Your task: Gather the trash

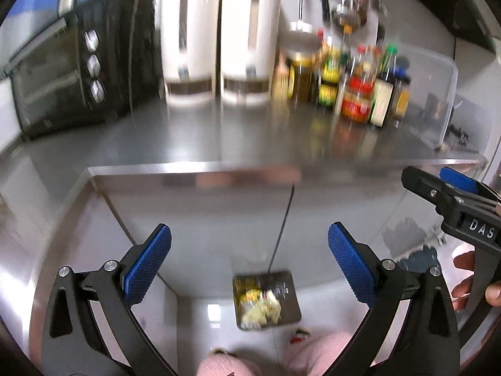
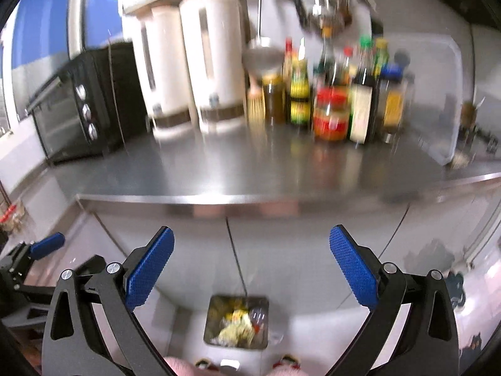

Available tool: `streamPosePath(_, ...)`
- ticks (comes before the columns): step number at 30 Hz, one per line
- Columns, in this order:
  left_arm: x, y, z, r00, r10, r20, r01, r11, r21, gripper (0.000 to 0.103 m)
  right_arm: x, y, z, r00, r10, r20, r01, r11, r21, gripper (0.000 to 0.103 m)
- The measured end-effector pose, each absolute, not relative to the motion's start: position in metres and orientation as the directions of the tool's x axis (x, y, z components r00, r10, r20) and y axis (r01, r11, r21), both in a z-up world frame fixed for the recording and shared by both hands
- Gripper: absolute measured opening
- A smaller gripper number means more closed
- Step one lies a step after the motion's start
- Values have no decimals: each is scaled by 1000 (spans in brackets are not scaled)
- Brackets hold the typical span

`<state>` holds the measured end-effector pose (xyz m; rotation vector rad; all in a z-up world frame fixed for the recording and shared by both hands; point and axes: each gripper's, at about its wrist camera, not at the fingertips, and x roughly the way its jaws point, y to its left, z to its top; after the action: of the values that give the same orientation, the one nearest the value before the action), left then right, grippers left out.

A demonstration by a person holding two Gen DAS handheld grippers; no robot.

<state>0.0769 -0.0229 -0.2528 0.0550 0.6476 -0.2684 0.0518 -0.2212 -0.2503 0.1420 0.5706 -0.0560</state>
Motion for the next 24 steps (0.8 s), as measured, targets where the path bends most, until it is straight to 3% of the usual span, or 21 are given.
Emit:
streamPosePath(12, 33, -13, -132, 904, -194, -380, 207, 978, -8, 95, 6, -224, -160, 929, -106, -353, 144, 986, 84, 100)
streamPosePath(24, -4, -16, -91, 945, -183, -270, 195, 981, 16, 95, -32, -217, -108, 961, -178, -213, 192, 980, 47, 100)
